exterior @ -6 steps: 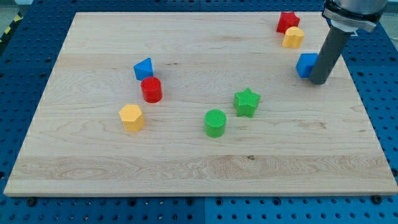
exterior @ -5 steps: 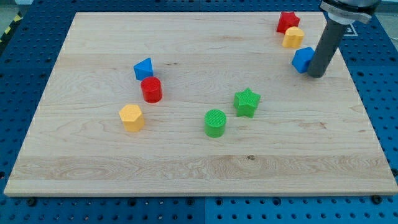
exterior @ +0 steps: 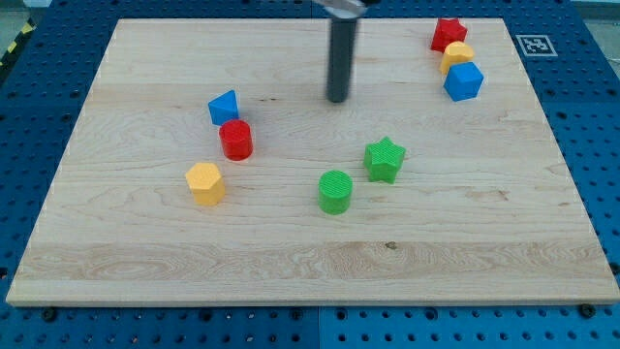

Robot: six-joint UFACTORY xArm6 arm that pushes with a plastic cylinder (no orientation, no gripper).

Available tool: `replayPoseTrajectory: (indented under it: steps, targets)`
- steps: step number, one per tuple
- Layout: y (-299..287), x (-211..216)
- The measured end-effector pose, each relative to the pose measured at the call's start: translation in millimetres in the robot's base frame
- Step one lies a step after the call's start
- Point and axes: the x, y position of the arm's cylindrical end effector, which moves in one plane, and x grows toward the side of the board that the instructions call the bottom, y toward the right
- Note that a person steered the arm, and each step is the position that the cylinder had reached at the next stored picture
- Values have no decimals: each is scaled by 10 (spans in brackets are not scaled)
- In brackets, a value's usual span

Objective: Move blue triangle towards center right

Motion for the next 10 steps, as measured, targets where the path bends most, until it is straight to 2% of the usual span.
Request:
replayPoseTrajectory:
  steps: [2, 3, 4, 6, 10]
  targets:
    - [-1855, 45]
    - [-1905, 210]
    - [-1696, 358]
    - [-1030, 368]
    - [580, 752]
